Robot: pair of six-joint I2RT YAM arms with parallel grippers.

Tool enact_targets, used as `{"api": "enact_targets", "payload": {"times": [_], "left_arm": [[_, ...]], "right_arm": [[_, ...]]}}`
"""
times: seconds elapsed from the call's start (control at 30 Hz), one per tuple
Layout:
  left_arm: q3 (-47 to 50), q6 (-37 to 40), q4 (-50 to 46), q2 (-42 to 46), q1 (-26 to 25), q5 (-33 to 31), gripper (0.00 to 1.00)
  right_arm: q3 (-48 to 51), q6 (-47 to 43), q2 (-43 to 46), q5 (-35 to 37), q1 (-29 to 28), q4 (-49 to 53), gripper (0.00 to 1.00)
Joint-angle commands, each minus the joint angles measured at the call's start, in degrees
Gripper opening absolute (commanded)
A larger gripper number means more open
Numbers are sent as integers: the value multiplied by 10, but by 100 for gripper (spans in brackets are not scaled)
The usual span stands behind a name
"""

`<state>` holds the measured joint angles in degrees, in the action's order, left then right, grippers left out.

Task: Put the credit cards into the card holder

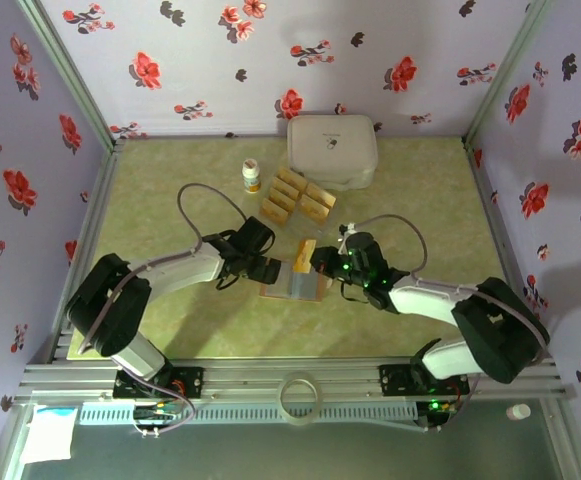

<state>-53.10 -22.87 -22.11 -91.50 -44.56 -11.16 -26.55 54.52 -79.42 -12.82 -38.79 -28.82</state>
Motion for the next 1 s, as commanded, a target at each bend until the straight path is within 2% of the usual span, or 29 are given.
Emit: {"api": "enact_targets", "payload": {"times": [0.0,0.57,0.97], "left_arm": [[-8,11,9,-13,-7,-18,100],[25,-2,31,-36,-13,-32,100],[38,-27,27,-35,-13,-53,100]], "right_arm": [[14,7,-15,18,-12,-58,0],[48,9,-29,43,-30,-83,0],[51,26,-84,25,-34,-162,0]]}}
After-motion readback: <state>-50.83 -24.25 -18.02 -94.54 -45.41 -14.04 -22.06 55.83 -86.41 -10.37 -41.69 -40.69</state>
